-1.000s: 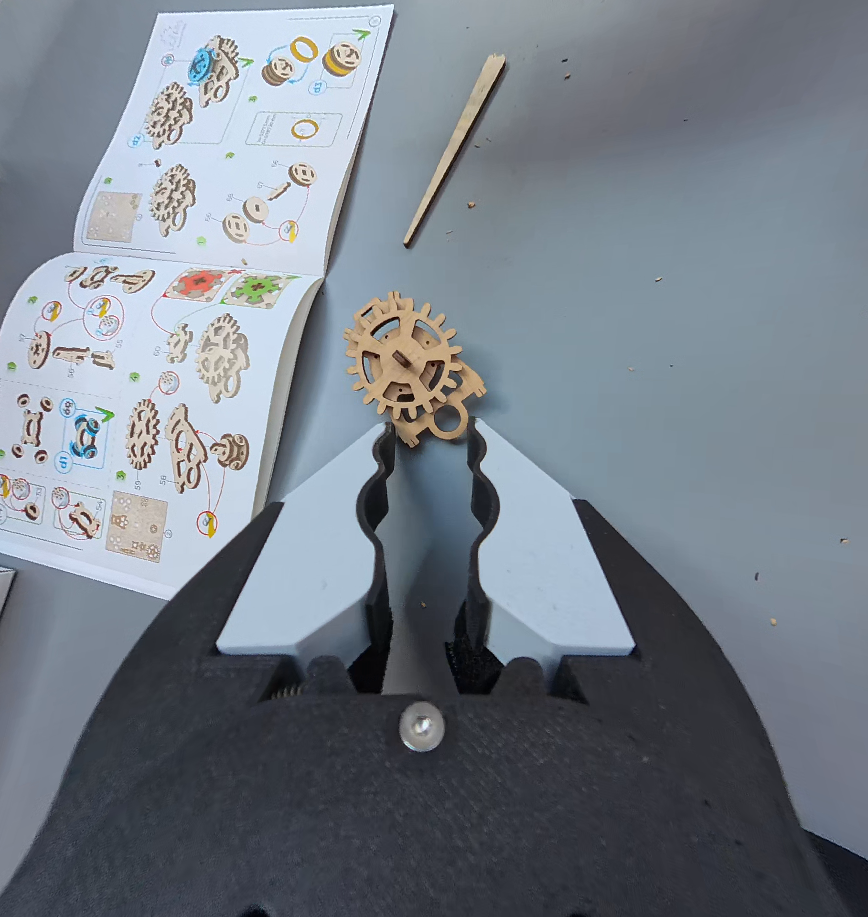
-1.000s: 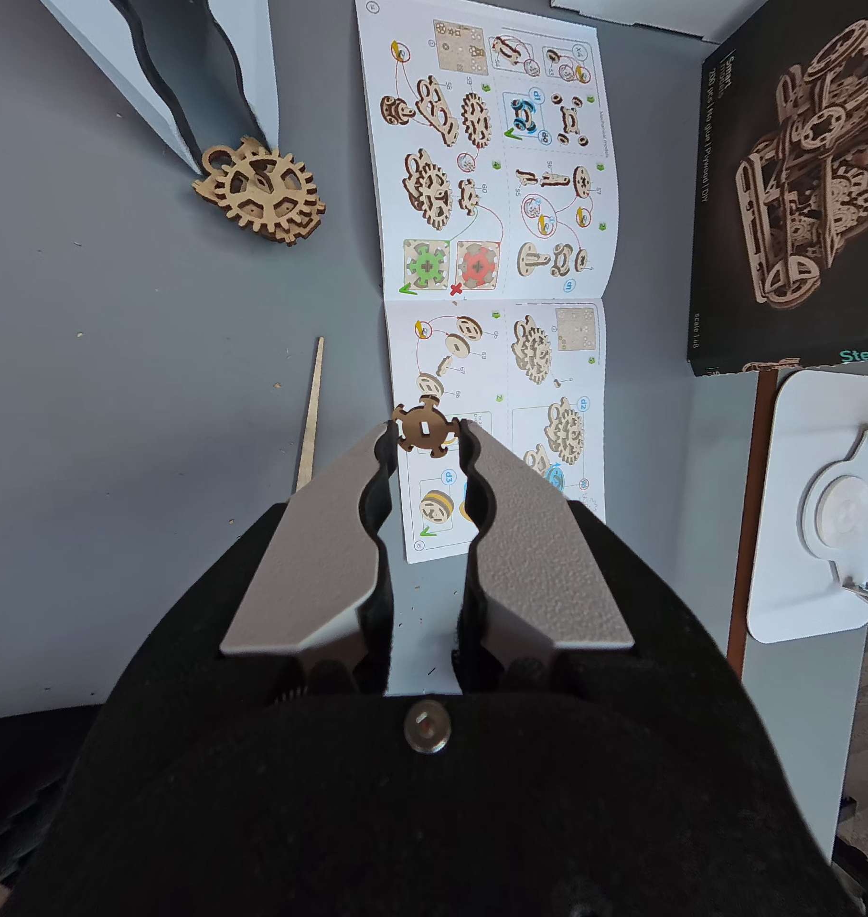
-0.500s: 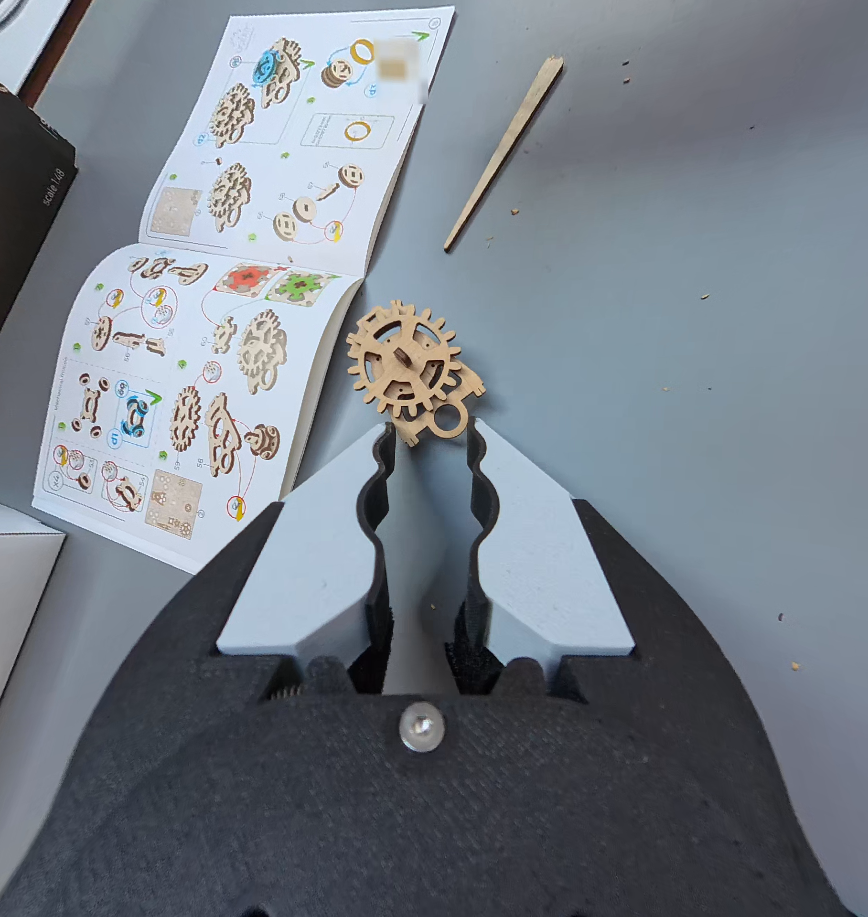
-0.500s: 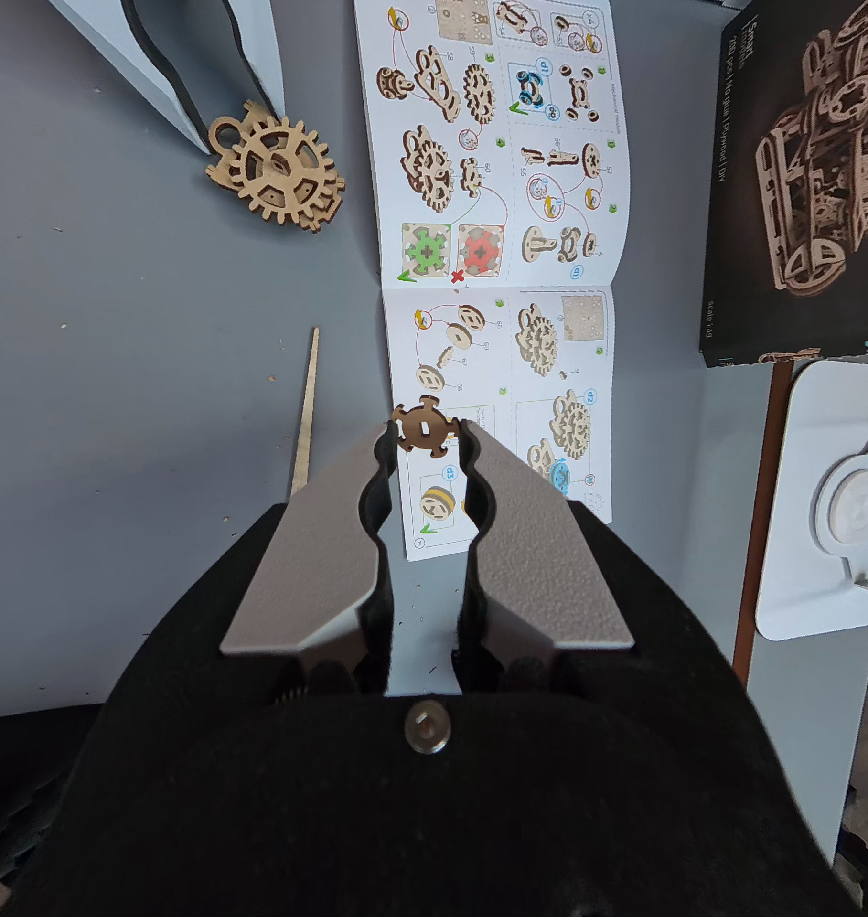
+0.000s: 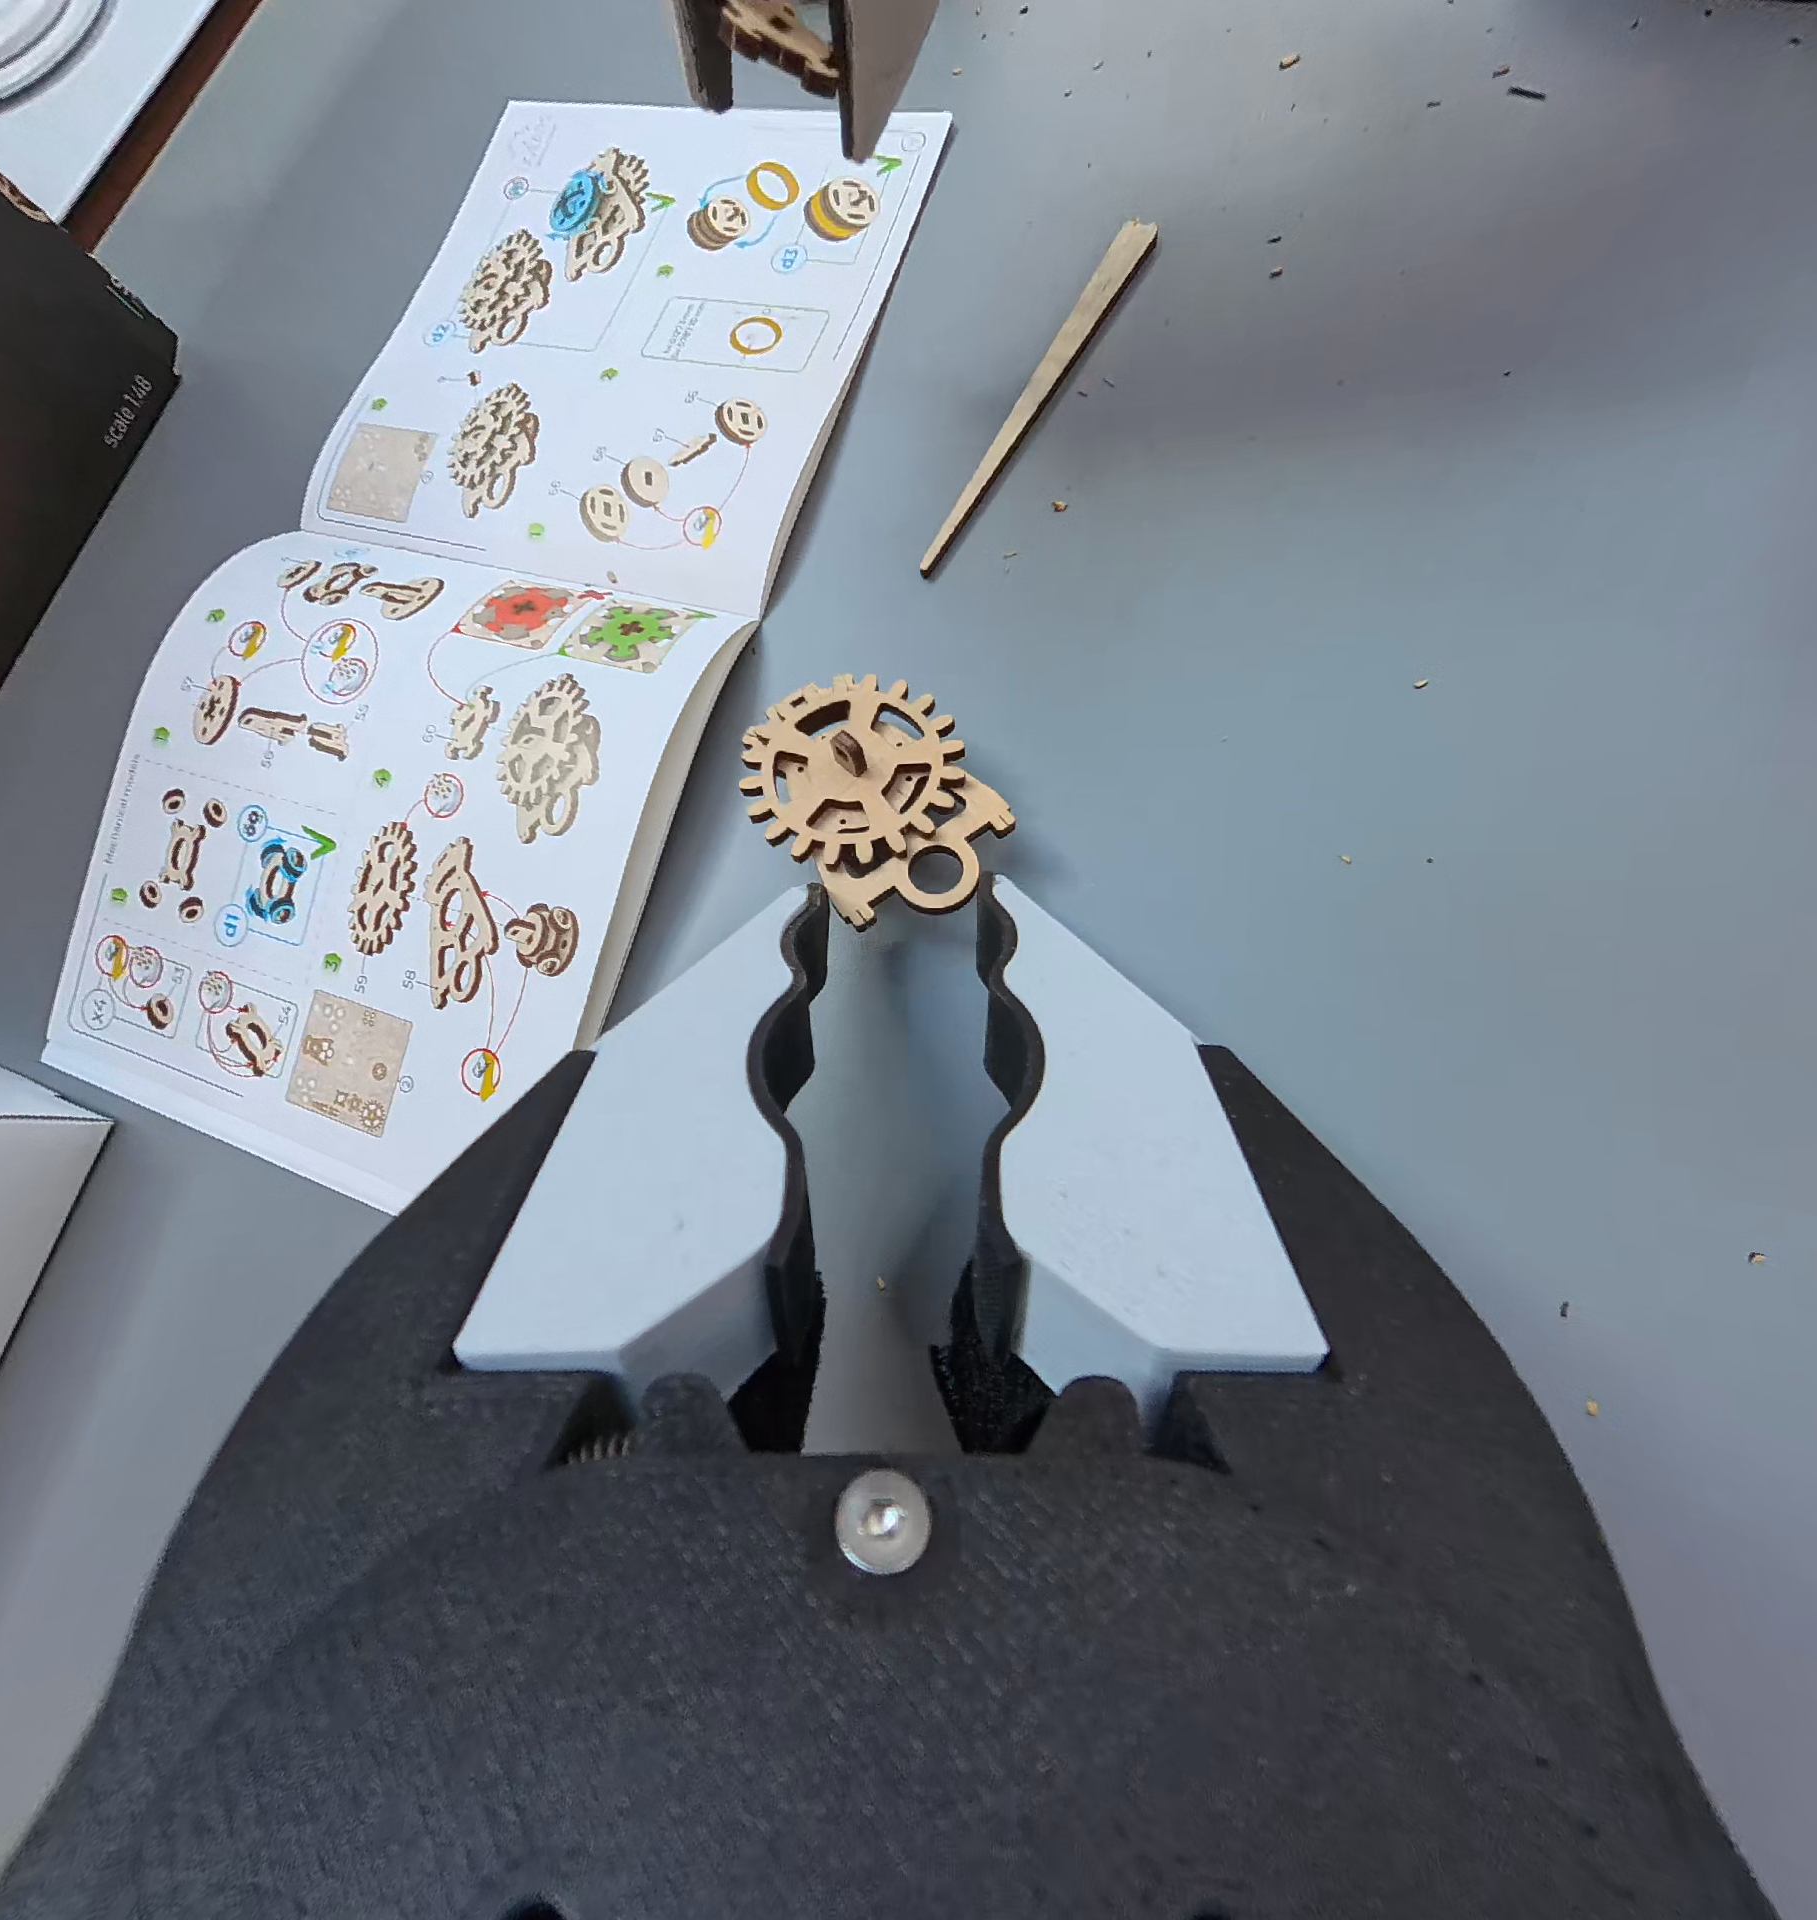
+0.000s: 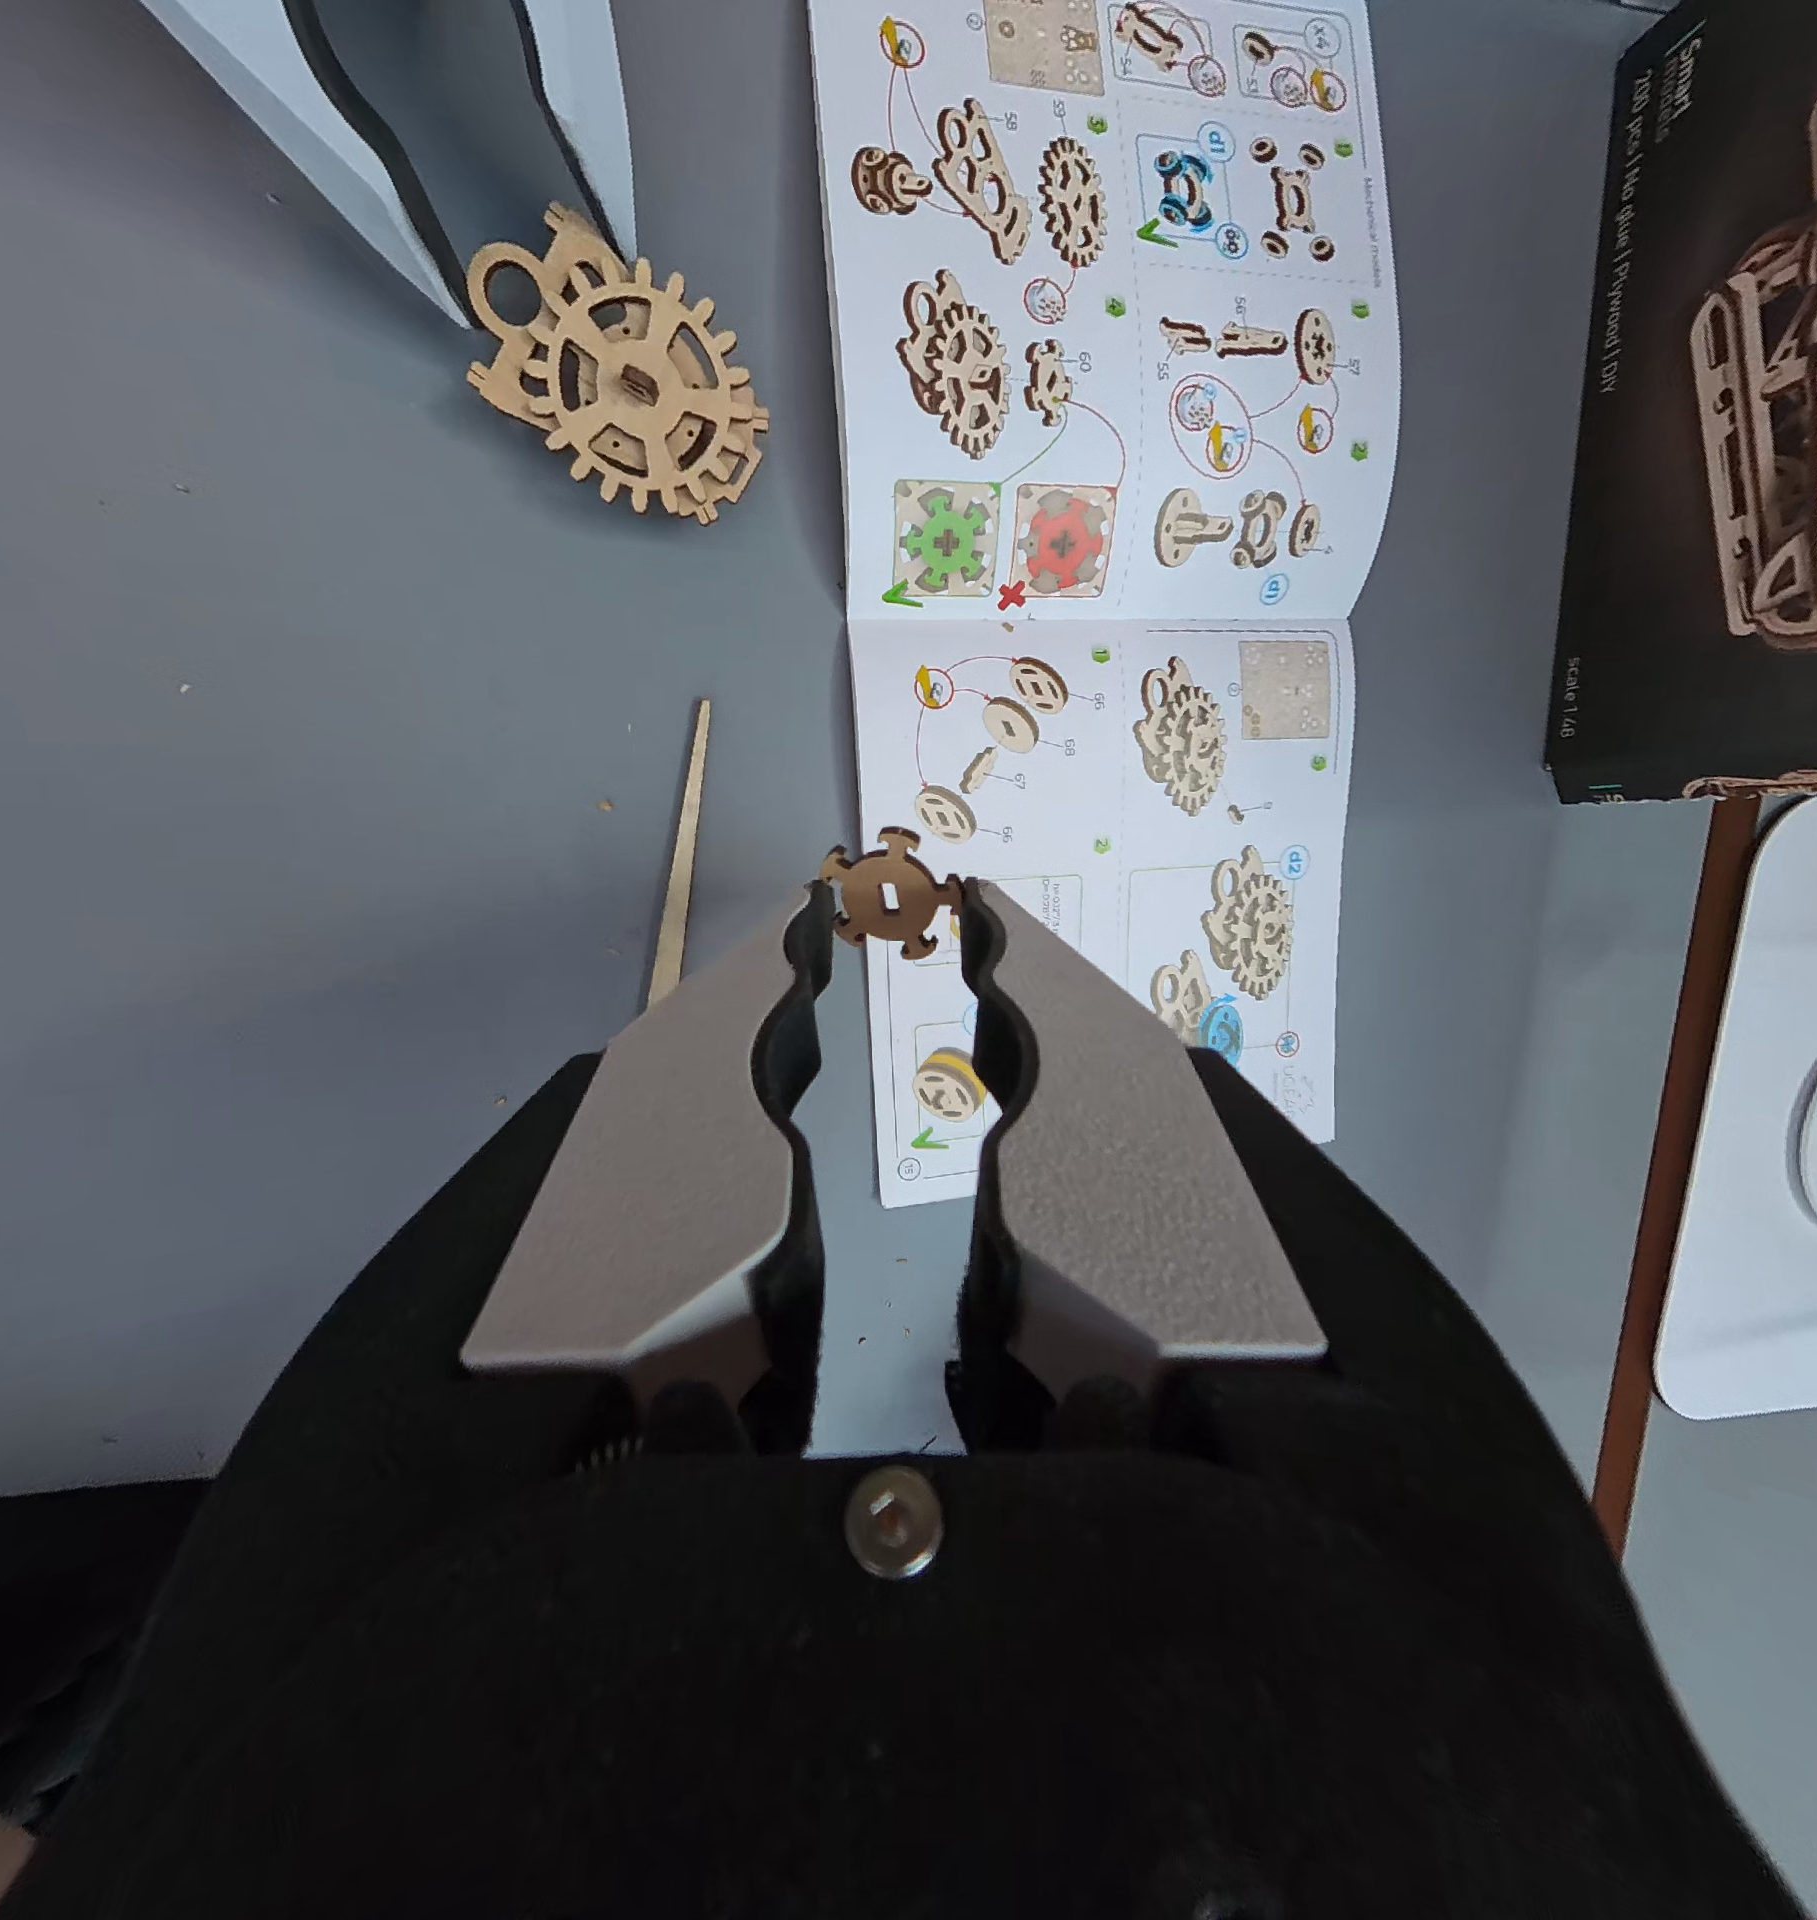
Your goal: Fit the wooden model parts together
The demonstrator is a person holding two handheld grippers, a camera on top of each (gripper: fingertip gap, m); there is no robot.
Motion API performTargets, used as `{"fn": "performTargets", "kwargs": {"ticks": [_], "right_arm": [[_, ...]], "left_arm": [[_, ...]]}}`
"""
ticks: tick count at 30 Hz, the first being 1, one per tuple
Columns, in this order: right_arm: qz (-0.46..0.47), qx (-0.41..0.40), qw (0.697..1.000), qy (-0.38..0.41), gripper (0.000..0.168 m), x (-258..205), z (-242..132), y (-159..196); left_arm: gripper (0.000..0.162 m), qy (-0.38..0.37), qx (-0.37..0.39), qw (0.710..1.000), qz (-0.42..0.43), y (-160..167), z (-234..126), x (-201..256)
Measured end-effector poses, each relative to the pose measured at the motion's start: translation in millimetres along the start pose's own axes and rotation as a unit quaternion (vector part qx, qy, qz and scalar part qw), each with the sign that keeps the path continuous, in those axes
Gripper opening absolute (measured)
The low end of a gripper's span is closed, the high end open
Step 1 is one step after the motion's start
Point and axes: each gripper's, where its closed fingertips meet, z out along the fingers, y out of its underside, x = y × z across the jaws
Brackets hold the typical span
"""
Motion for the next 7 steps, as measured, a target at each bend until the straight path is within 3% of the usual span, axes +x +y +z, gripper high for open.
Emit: {"fn": "performTargets", "kwargs": {"ticks": [7], "right_arm": [[-0.039,-0.010,0.999,-0.008,0.023,-13,9,-11]], "left_arm": [[0.027,-0.004,0.008,1.000,-0.006,-2,-2,-3]]}}
